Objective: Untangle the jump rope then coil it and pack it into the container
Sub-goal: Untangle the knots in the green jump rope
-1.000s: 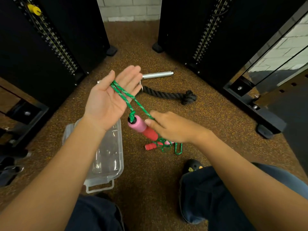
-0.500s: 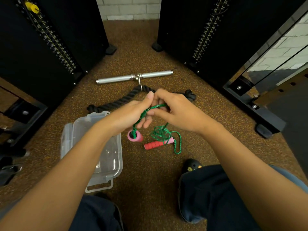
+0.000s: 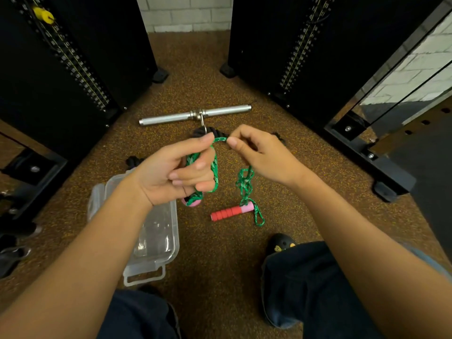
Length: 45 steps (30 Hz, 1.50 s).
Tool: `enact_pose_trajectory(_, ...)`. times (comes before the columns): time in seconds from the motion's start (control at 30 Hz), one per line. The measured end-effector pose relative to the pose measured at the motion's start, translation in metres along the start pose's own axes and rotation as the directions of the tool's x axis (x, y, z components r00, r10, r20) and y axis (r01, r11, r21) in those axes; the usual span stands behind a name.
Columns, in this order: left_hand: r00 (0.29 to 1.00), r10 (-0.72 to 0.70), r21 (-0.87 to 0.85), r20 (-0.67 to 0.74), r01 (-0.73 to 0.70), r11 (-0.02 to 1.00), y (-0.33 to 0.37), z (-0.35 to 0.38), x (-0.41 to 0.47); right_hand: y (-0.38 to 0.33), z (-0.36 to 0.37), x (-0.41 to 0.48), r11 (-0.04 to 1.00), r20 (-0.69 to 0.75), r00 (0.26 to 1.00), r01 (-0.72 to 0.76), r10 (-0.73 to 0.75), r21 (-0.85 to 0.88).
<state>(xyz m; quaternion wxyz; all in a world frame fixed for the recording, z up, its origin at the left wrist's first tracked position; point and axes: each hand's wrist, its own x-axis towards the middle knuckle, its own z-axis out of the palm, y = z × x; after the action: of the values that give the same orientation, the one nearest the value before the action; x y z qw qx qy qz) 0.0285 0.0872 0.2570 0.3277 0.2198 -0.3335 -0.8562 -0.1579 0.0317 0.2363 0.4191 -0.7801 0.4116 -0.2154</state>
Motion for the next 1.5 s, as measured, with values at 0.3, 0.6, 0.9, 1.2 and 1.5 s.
enact_pose_trajectory(0.3, 0.877, 0.284, -0.083, -0.388, -0.34, 0.937, -0.004, 0.0, 0.013, -0.013, 0.027, -0.01, 0.986, 0.274, 0.962, 0.022, 0.025, -0.168)
enact_pose_trajectory(0.6, 0.612, 0.441, 0.464, -0.657, -0.132, 0.876, -0.016, -0.003, 0.022, -0.024, 0.025, -0.016, 0.953, 0.359, 0.93, 0.175, -0.078, -0.247)
enact_pose_trajectory(0.9, 0.674, 0.376, 0.714, -0.636, 0.33, 0.618, -0.028, 0.003, 0.028, -0.02, -0.002, -0.01, 0.983, 0.07, 0.988, 0.143, -0.136, -0.114)
enact_pose_trajectory(1.2, 0.8, 0.316, 0.704, -0.509, 0.175, 0.689, -0.013, 0.012, 0.02, -0.005, -0.01, 0.0, 0.999, -0.083, 0.996, -0.019, 0.022, 0.03)
enact_pose_trajectory(1.5, 0.824, 0.323, 0.501, -0.466, -0.055, 0.864, 0.003, 0.006, 0.007, 0.008, 0.018, -0.007, 0.898, 0.375, 0.884, -0.101, 0.279, -0.428)
